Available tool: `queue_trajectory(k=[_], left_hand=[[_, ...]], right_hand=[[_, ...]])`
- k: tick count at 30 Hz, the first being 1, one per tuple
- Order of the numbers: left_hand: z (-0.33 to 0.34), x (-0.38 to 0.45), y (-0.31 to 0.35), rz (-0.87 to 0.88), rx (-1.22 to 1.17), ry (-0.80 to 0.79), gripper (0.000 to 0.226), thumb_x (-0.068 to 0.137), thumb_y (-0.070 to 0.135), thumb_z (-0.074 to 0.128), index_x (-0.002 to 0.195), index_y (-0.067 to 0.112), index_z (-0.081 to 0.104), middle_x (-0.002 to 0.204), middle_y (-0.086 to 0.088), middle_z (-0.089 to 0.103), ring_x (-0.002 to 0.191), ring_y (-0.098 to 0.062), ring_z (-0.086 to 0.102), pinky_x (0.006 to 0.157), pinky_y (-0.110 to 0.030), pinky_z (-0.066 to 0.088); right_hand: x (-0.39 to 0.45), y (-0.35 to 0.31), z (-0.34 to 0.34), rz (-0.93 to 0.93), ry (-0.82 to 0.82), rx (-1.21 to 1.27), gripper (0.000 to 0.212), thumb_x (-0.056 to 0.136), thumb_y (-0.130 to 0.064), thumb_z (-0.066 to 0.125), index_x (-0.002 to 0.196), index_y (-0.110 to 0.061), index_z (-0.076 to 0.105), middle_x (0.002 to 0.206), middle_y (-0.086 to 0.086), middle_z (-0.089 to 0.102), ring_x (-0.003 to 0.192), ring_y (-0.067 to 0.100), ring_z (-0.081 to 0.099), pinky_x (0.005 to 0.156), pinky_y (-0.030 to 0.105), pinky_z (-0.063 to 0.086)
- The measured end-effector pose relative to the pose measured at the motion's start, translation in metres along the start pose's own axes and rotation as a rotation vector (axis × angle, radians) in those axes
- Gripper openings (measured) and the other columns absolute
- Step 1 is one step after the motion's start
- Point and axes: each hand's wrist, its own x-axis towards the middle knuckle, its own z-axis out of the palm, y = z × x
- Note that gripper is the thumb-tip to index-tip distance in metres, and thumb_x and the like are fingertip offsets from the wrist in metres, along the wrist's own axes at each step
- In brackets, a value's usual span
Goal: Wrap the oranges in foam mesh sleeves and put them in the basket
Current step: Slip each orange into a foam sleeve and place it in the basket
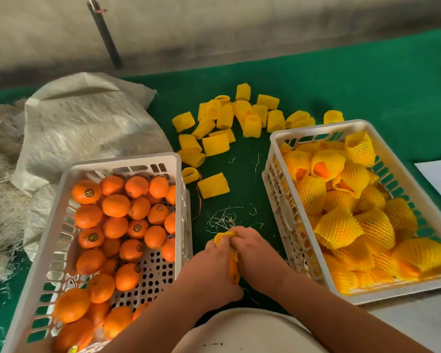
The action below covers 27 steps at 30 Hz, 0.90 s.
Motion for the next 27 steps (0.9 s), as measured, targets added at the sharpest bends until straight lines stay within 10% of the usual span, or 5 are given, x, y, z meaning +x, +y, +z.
queue_trajectory(k=[4, 10, 17, 27], left_hand=[[-0.002, 0.0, -0.004, -0.047, 0.079, -0.121, 0.084, 0.073, 0.06, 0.077, 0.141, 0.031, 0.038, 0.119, 0.003, 0.044, 0.097, -0.012, 0.046, 0.075, -0.027, 0.042], [0.002, -0.014, -0.006, -0.036, 0.03, -0.043, 0.09, 0.074, 0.058, 0.078, 0.146, 0.04, 0.028, 0.131, 0.005, 0.041, 0.108, -0.015, 0.049, 0.087, -0.031, 0.052], [-0.02, -0.031, 0.006, 0.056, -0.206, 0.083, 0.097, 0.062, 0.066, 0.069, 0.142, 0.06, 0.014, 0.106, 0.022, 0.04, 0.086, -0.005, 0.053, 0.066, -0.02, 0.043], [-0.02, -0.016, -0.006, -0.163, 0.037, -0.04, 0.096, 0.068, 0.058, 0.079, 0.145, 0.028, 0.03, 0.106, 0.007, 0.041, 0.094, -0.013, 0.051, 0.067, -0.024, 0.042]], right_hand=[[0.003, 0.004, 0.0, 0.163, 0.042, 0.057, 0.036, 0.098, -0.01, 0.056, 0.133, -0.013, 0.061, 0.147, -0.004, 0.046, 0.131, 0.009, 0.045, 0.112, 0.02, 0.037], [0.006, 0.004, -0.024, 0.268, 0.212, 0.093, 0.029, 0.092, -0.018, 0.069, 0.118, -0.019, 0.057, 0.135, -0.012, 0.039, 0.077, 0.005, 0.058, 0.062, 0.01, 0.047], [0.005, -0.005, -0.025, 0.164, 0.094, 0.131, 0.031, 0.094, -0.016, 0.067, 0.124, -0.021, 0.059, 0.144, -0.013, 0.033, 0.091, 0.009, 0.061, 0.074, 0.014, 0.052], [0.002, -0.009, -0.026, 0.202, 0.111, 0.092, 0.043, 0.09, -0.014, 0.068, 0.131, -0.021, 0.055, 0.144, -0.009, 0.029, 0.076, 0.01, 0.059, 0.065, 0.017, 0.051]])
